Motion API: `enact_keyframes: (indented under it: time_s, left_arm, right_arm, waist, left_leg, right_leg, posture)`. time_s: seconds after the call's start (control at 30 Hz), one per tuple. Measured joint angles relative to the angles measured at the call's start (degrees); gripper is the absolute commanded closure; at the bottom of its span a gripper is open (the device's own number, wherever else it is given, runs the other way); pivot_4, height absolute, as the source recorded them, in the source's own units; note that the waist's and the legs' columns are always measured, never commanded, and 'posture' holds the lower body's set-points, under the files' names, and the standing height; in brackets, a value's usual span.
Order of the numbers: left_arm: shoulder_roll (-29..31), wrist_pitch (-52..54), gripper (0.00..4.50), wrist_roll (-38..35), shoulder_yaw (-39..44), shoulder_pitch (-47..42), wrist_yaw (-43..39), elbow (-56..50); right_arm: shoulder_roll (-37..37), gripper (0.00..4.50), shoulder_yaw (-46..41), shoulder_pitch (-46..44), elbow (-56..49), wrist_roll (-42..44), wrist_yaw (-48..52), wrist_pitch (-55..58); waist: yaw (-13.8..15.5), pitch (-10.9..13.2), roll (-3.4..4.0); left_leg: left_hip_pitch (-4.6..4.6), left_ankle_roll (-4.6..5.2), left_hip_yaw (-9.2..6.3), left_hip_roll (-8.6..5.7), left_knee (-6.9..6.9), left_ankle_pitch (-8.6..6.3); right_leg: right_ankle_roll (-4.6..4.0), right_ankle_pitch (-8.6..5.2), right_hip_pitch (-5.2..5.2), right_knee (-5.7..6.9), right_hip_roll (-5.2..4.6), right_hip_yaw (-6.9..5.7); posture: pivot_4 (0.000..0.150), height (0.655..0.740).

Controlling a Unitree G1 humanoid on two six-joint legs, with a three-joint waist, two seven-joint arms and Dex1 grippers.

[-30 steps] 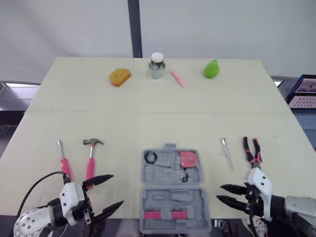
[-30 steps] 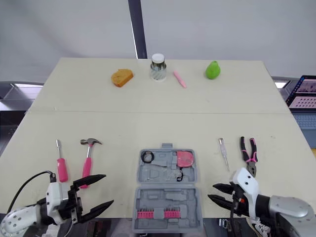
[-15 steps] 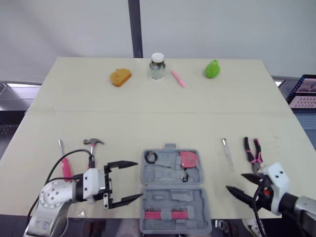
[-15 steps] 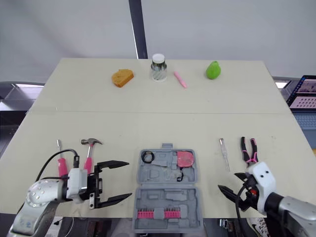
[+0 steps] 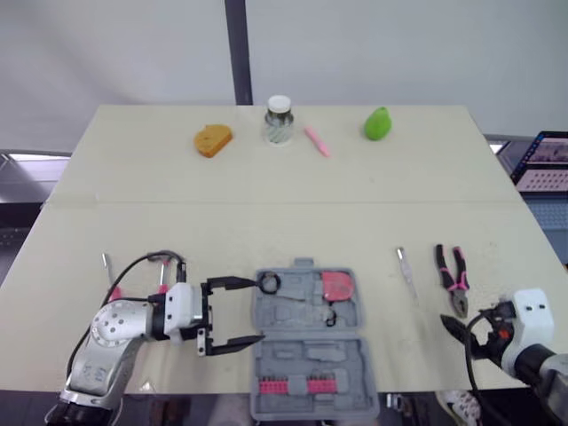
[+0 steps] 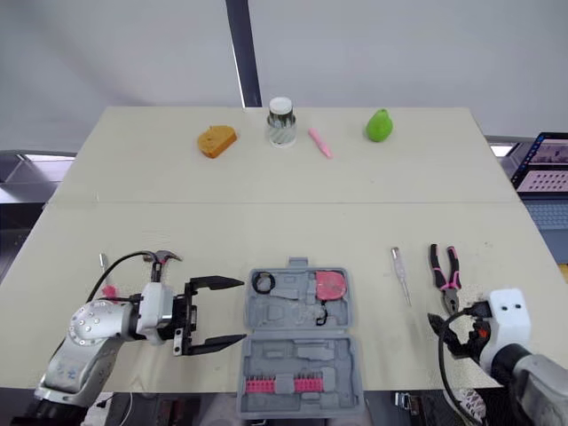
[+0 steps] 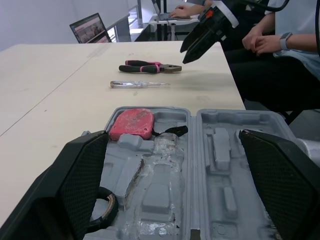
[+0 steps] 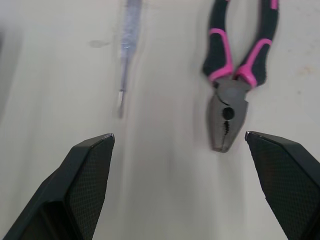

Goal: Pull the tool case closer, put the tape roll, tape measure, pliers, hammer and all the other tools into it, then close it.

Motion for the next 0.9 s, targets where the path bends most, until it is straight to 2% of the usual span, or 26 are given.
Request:
enact_keyframes:
  time_s: [0.47,0.9]
  left_arm:
    - [-0.44,0.23,0.00,1.59,-0.18,2.74,3.70,-2.21]
    - [-0.39,0.20,0.00,2.39,0.18,5.28,5.69,-4.24]
  right_arm:
    - [-0.64,0.07,4.72,-16.94,21.14,-4.27,-2.80,0.19]
    - [-1.14,0.07,6.13,-18.31,23.79,-5.63,-2.76,-2.00]
  waist:
    - [-0.08,-0.03,0.05]
    - [-0.11,-0.11,-0.08]
  left_leg:
    - [-0.01,0.06,0.21,0.00,0.01,0.07]
    - [0.00,0.06,0.21,0.02,0.01,0.07]
  right_leg:
    - [0.01,0.01,-0.11,0.08,-0.02,0.10]
    - [0.02,0.01,-0.10,0.08,-0.02,0.12]
  posture:
    - [0.150,0.6950]
    - [0.150,0.6950]
